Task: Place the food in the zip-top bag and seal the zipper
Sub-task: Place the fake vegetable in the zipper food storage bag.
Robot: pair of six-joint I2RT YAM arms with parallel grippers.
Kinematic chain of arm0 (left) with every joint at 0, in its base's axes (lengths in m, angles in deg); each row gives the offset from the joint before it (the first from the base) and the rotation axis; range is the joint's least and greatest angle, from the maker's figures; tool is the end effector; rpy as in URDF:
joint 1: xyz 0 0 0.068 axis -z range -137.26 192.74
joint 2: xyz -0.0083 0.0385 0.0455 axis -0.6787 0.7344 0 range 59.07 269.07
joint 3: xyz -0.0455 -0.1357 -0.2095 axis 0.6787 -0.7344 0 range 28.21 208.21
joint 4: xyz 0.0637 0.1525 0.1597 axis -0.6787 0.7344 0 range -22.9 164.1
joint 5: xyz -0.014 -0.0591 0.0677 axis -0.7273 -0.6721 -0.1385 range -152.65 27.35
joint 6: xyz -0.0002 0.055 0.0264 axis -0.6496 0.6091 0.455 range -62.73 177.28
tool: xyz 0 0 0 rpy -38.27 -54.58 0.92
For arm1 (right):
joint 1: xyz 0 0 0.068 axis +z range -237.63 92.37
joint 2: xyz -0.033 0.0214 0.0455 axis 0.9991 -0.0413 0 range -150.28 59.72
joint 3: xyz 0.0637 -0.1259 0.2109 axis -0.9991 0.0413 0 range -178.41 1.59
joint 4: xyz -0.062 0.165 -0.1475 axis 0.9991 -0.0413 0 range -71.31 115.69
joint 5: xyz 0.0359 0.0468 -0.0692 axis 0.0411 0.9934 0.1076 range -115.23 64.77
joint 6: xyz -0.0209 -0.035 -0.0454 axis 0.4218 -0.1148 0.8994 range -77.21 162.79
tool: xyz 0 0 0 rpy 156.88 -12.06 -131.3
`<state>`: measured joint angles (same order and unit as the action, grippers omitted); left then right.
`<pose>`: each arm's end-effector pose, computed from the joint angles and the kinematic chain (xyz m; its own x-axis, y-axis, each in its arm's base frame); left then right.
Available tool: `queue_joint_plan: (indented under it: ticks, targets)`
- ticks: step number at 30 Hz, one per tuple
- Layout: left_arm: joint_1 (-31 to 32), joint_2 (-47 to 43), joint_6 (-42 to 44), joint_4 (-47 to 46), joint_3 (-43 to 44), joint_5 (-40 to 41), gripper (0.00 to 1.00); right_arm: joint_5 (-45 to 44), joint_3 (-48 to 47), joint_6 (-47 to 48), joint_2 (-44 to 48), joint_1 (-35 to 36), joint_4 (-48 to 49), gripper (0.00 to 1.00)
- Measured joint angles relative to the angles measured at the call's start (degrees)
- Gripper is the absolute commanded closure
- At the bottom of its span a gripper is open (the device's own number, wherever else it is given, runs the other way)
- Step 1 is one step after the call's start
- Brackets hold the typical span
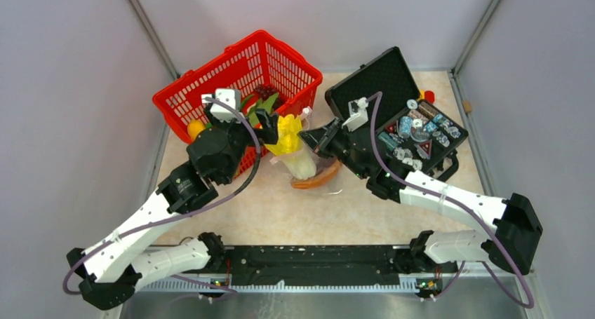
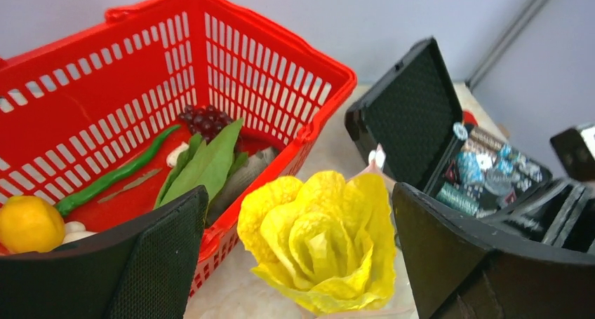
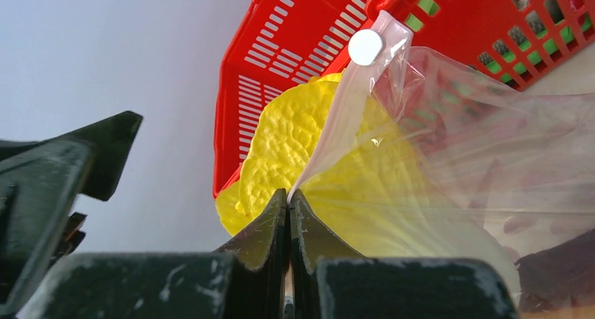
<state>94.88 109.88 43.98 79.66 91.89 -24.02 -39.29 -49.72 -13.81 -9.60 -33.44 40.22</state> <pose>0.1254 -0.1149 0.4089 -0.0504 -0.2278 -0.9724 0.2282 0.9453 -0.2333 0.1676 0.2131 0.3266 -0.5579 0.6109 -0.5617 -0.3252 0.4618 0.8252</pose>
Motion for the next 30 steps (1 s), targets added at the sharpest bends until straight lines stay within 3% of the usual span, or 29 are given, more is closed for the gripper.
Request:
queue_joint_plan:
  ticks: [6,16,22,30]
  targets:
    - [-7.2,-0.2,0.6,7.6,-0.2,-17.7,0.01,2.2,0.0,3.9,0.9,0.0,0.0,1.00]
    - [-10.6,1.2,1.0,13.6,-1.4,-33.7,0.01,10.9,0.0,15.8,8.1,-0.1,-4.0,1.00]
    - [-11.6,-2.2,-2.1,12.2,-4.4,-43.1,0.01,5.5,3.0,22.3,16.6,-0.3,-9.0,1.00]
    - [-12.0,8.4,-4.5,10.6,-3.4,-56.9,0.01,6.6,3.4,26.4,19.0,-0.7,-12.3,1.00]
